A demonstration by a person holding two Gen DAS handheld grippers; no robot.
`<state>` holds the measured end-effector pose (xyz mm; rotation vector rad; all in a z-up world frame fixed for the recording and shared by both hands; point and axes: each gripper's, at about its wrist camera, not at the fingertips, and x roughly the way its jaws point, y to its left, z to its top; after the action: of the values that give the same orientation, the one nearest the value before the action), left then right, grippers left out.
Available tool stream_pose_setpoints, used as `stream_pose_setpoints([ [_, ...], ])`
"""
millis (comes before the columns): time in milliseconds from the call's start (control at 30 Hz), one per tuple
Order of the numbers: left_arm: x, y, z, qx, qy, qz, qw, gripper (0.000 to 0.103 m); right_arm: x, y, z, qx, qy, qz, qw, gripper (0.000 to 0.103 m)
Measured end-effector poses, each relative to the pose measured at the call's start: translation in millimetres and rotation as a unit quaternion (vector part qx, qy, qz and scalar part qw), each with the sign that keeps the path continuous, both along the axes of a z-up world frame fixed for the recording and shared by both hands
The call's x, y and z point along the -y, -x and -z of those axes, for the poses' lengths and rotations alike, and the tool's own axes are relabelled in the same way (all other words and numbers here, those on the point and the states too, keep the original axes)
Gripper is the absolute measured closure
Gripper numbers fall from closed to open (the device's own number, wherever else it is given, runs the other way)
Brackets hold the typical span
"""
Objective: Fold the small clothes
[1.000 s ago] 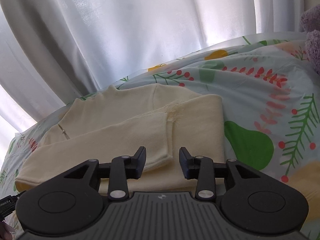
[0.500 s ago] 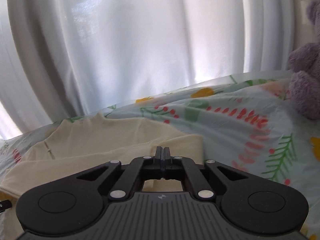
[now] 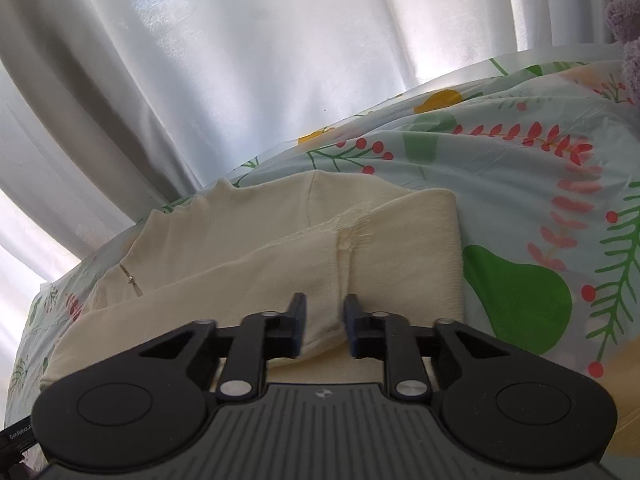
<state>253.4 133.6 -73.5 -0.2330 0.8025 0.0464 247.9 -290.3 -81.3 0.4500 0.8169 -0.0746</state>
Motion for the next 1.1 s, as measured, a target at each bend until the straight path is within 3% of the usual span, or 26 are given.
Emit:
stream_pose_setpoints([
  [167, -3, 7, -13, 0.023, -0.012, -0.008, 0.9996, 0.057, -4, 18, -27, 0.060, 0.079, 0.013, 0.995, 0.103],
  [300, -5, 11, -24, 0.036, -0.029, -0.006, 0.9989, 0.056, 6, 25, -32, 0.061, 0.124, 0.035, 0.990, 0.103],
  [400, -2, 8, -33, 0.038, -0.028, 0.000, 0.9989, 0.056, 12, 21, -22, 0.020, 0.134, 0.048, 0.990, 0.102],
  [533, 12, 1, -40, 0.053, -0.022, 0.033, 0.9978, 0.054, 14, 30, -27, 0.032, 0.090, 0.059, 0.994, 0.096],
  [733, 55, -16, -34, 0.048, -0.025, 0.102, 0.9933, 0.054, -24, 11, -24, 0.024, 0.097, -0.036, 0.994, 0.092],
  [833, 69, -21, -23, 0.012, -0.012, 0.123, 0.9922, 0.058, -48, 2, -8, 0.002, 0.140, -0.096, 0.986, 0.092],
  [933, 76, -22, -11, -0.006, -0.017, 0.124, 0.9921, 0.058, -61, 4, -5, 0.009, 0.226, -0.103, 0.969, 0.093],
  [1033, 83, -23, -9, 0.006, -0.059, 0.126, 0.9903, 0.056, -54, -3, -1, 0.013, 0.261, -0.089, 0.961, 0.093],
  [1100, 84, -21, -11, 0.001, -0.058, 0.121, 0.9910, 0.057, -45, -5, -6, 0.008, 0.239, -0.081, 0.968, 0.090],
])
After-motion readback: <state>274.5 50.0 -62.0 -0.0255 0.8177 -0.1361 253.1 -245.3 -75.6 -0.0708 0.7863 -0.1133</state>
